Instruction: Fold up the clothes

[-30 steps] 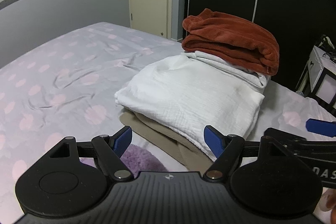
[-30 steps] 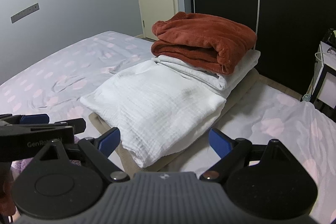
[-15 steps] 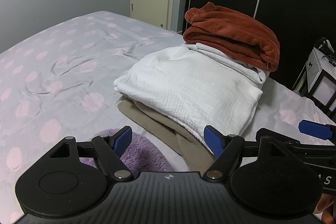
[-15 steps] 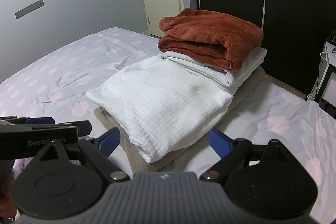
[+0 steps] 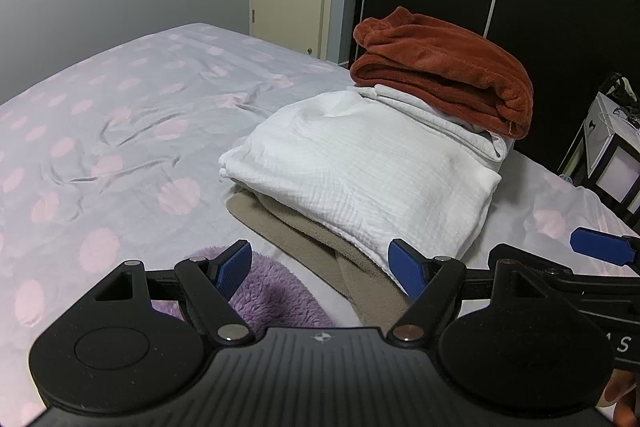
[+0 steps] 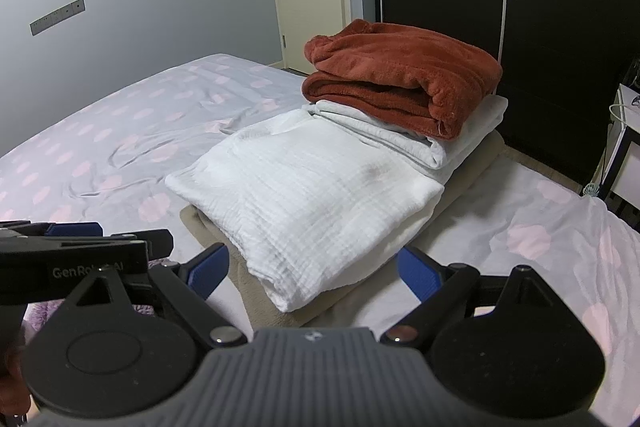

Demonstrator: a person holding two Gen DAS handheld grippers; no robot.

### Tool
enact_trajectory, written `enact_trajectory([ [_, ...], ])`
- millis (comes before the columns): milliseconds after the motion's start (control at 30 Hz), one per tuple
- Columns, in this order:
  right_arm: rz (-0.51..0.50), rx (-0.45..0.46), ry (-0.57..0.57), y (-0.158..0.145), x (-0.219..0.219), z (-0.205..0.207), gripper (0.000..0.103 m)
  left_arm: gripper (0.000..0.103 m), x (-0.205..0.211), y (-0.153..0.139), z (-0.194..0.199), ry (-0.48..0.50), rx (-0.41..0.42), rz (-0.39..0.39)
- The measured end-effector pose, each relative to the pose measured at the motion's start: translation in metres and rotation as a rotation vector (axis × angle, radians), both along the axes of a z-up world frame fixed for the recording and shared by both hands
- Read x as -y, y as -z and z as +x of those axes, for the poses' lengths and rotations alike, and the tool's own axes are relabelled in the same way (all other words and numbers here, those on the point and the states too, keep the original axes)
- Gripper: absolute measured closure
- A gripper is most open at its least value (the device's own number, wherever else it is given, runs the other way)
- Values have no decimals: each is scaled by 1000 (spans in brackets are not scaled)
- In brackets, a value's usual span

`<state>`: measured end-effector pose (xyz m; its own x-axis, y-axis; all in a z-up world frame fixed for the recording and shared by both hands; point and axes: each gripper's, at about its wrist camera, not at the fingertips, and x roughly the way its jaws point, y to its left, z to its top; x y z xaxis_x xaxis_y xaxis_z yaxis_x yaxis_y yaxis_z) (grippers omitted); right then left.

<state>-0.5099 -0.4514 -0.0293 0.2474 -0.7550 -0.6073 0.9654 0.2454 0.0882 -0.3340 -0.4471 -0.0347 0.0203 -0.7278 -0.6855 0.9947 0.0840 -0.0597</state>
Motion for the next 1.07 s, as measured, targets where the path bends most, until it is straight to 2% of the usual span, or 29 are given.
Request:
enact_trajectory([
  [1067,7,3,-2,-1,-2,0,10,30,0,-2,-3,7,18,1],
])
